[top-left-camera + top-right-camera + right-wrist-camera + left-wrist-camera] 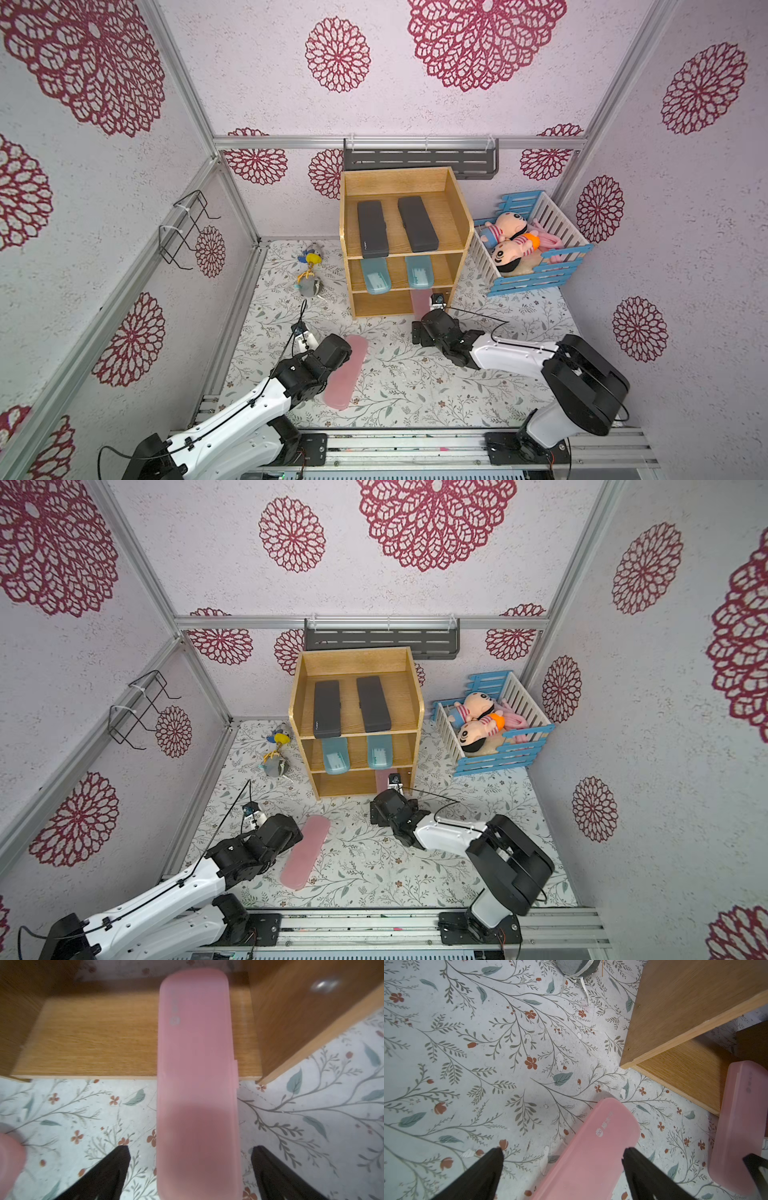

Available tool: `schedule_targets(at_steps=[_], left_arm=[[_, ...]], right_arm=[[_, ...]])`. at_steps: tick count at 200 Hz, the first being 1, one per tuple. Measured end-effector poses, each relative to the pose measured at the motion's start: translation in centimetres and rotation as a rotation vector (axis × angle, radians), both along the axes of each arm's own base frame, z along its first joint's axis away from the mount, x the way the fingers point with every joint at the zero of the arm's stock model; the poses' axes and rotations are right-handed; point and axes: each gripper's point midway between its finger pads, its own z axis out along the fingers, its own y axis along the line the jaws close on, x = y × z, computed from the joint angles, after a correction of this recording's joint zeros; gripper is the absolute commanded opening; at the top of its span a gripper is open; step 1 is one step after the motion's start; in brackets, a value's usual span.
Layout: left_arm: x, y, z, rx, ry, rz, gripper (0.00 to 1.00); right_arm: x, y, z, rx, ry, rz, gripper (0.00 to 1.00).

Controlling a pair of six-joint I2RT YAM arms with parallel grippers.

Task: Place the pencil cases on the shelf according to color
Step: Place the pencil case on the shelf.

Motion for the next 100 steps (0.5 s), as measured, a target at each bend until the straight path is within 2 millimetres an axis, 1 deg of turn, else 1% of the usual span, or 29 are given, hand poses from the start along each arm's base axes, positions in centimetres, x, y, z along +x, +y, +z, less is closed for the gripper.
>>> schedule_targets(at_steps=[21, 35, 56, 67, 80, 100], left_arm=[[0.0, 0.0, 0.0, 0.001, 0.000, 0.001, 0.97], [0.1, 0.1, -0.1, 0.000, -0.001, 0.002, 0.97], [0.0, 0.0, -0.6, -0.002, 0.005, -0.002, 0.97], [0.0, -0.1, -1.2, 0.001, 0.020, -0.005, 0.97], [0.0, -0.3, -2.1, 0.010, 0.046, -0.012, 0.97], [-0.1, -0.7, -3.4, 0.023, 0.092, -0.023, 0.97]], right_arm=[[-1.0, -0.7, 2.0, 0.044, -0.029, 0.003, 0.95], [-1.9, -1.3, 2.2, 0.059, -0.029, 0.007, 0.85], [-3.4, -2.1, 1.0, 0.071, 0.010, 0.011, 0.63], [-4.1, -2.3, 0.0, 0.059, 0.043, 0.031, 0.56], [-4.8, -2.3, -1.0, 0.053, 0.079, 0.044, 0.49], [-5.3, -1.9, -2.2, 0.055, 0.121, 0.063, 0.47]])
